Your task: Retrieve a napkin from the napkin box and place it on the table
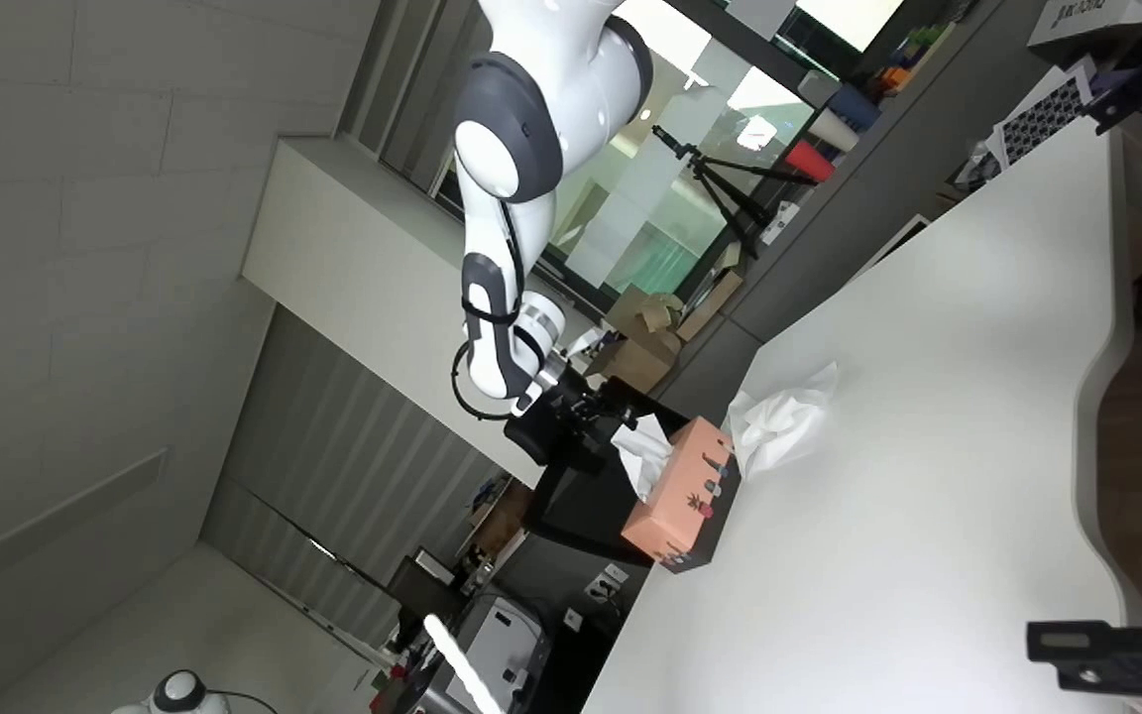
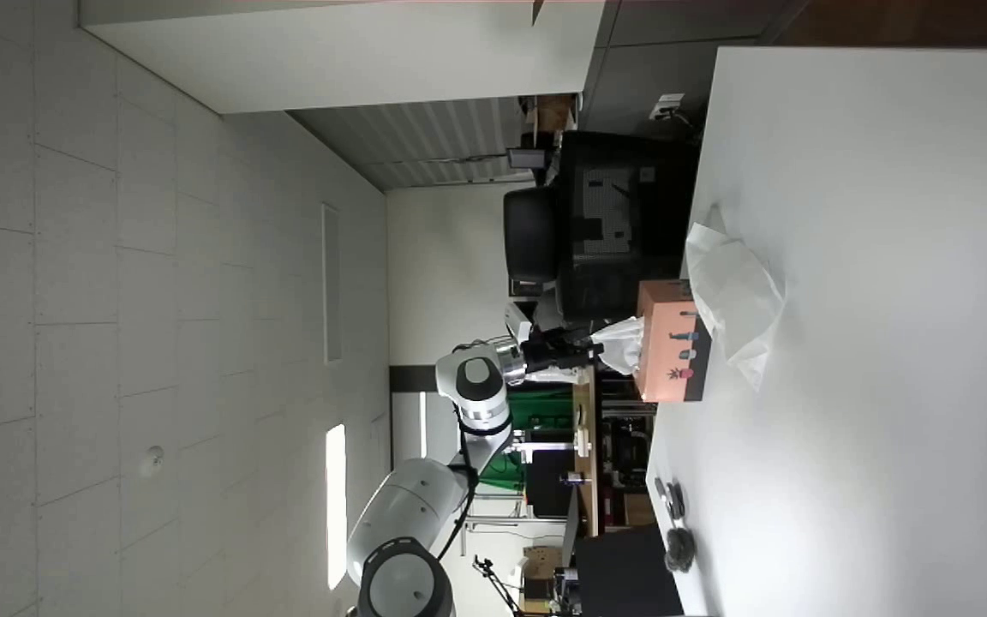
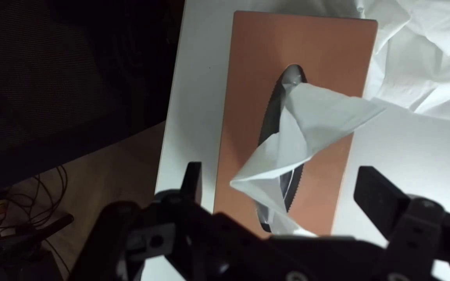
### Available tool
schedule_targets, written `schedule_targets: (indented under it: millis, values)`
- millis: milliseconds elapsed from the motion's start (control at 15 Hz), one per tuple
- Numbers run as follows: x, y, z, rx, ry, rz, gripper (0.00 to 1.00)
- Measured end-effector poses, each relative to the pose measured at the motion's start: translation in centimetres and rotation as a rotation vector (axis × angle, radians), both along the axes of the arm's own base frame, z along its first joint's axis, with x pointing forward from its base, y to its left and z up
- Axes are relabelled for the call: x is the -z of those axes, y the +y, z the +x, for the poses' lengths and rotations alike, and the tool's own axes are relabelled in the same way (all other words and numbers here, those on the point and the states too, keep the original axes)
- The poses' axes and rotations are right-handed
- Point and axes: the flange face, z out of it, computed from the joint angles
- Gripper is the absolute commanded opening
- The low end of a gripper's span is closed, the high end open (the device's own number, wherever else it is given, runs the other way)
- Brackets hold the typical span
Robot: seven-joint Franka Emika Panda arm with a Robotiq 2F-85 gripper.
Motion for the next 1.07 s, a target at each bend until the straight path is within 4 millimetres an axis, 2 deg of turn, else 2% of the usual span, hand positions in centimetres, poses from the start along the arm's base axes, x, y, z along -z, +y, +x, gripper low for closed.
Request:
schedule_targets:
  millis: [200, 467, 533, 600, 667, 867, 1067]
  values:
    - [-0.7, 0.0, 0.4, -0.005, -0.027, -0.002, 1.00]
    - [0.5, -0.2, 0.5, 0.002, -0.006, -0.001, 1.00]
    - [1.0, -0.3, 0.5, 0.005, 0.003, 0.003, 0.76]
    - [1.6, -0.3, 0.4, 0.009, 0.014, 0.010, 0.75]
    - [2.1, -0.3, 0.4, 0.014, 0.023, 0.017, 0.68]
    - [3.4, -0.2, 0.4, 0.041, 0.033, 0.046, 0.46]
    - [3.8, -0.1, 0.5, 0.068, 0.031, 0.068, 0.24]
